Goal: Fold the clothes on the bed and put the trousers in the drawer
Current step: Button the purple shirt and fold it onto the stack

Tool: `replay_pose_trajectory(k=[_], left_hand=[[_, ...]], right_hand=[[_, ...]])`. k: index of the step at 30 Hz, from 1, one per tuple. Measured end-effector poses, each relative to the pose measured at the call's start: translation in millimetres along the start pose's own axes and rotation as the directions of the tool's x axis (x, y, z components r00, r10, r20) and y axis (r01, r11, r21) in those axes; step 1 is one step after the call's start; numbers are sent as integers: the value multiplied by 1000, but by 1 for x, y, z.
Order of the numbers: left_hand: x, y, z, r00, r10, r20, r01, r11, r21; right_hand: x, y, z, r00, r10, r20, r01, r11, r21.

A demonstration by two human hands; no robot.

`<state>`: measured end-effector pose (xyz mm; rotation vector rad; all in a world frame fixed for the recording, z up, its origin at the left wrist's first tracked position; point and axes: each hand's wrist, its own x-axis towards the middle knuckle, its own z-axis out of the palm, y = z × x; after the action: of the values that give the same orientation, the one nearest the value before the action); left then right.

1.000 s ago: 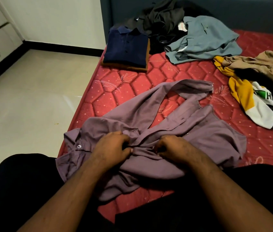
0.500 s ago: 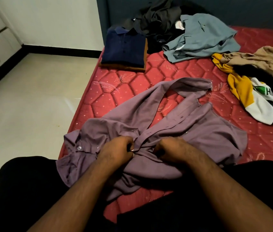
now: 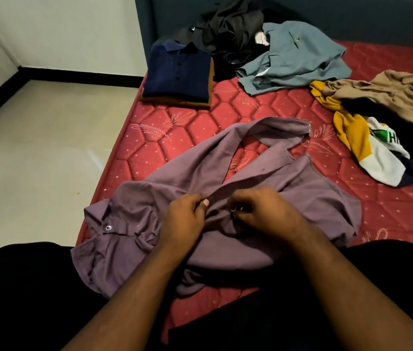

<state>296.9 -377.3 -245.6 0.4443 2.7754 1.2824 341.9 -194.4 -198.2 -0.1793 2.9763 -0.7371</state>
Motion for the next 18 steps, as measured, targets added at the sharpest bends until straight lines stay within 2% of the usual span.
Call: replay_pose_trajectory(k=[3,6,8,11,14,18], left_hand=[[-2,17,-10,994,-77,-83,52,963,-263],[-4,32,-15,985,-162,65,170,792,-586],[-7,33,-13,970,-155,188,241,721,-649],[-11,27,-8,948,-140,286,303,678,-670],[-13,23,-5,942,-148,301,323,645,-693],[-13,21,-3,927,-182,329,374,532,-760]], right_hand=[[3,7,-8,984,-68,-166,95,983,159],[4,10,-12,970,-35,-241,112,942,316],[3,8,-12,970,-34,-240,118,932,343],[4,5,-9,970,-41,-240,128,926,356],[4,4,-6,980,-22,-198,89,938,334],[3,1,-2,974,-73,-213,142,934,328]])
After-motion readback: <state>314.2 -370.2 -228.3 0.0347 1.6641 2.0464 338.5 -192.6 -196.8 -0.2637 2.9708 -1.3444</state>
